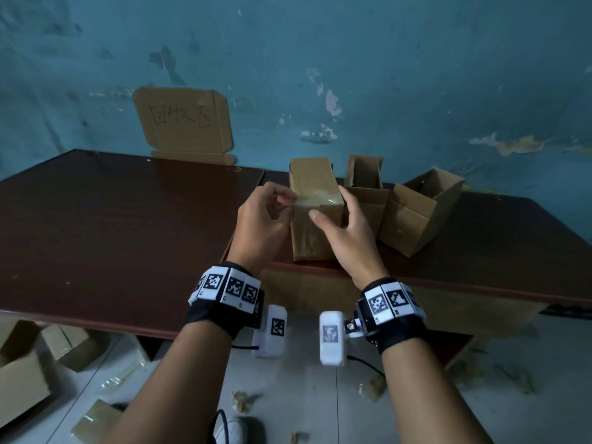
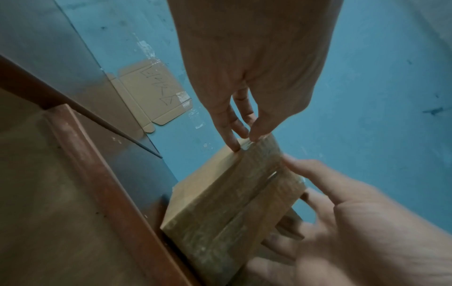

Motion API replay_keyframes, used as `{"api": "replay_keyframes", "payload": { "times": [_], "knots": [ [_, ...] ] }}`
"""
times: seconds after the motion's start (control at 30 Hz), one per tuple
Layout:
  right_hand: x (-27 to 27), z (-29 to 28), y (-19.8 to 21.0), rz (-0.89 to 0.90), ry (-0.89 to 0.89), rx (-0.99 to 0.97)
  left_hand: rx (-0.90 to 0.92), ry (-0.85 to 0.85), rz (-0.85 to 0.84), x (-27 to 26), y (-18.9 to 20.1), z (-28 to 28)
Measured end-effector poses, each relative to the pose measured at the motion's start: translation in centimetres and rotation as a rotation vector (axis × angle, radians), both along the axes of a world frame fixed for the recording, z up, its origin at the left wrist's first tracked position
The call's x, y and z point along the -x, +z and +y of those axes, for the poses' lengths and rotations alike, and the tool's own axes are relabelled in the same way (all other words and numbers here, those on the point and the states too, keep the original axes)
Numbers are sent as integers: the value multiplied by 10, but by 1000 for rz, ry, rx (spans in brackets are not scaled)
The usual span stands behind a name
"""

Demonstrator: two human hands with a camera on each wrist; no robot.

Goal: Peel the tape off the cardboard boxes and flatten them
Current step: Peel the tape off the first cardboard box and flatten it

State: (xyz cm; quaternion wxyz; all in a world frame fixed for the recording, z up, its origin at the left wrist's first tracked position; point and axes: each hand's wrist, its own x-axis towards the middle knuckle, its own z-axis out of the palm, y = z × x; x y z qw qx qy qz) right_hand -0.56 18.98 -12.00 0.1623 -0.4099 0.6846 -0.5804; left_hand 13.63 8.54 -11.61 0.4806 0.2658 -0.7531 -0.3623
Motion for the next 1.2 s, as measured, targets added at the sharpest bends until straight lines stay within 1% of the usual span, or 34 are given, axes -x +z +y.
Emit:
{"api": "replay_keyframes", "payload": {
  "times": [0.07,0.2,0.47,0.63,0.77,1.03,1.2],
  "knots": [
    [0,-1,-4,80,5,4,24,0,-15,0,-1,0],
    [-7,0,-6,230,29,-26,-14,-51,2,1,1,3],
    [-22,-7,-14,428,-70,-41,-148,-132,-39,3,10,11],
    [-22,-11,-15,483,-145,-54,-245,-144,-16,-3,13,8],
    [-25,-13,-14,518,-213,-82,-267,-149,38,-3,12,7],
    [-28,-15,-11,548,-290,-119,-369,-244,165,-5,17,13],
    [-30,-16,-12,544,-322,-169,-378,-327,167,-3,17,22]
  ]
}}
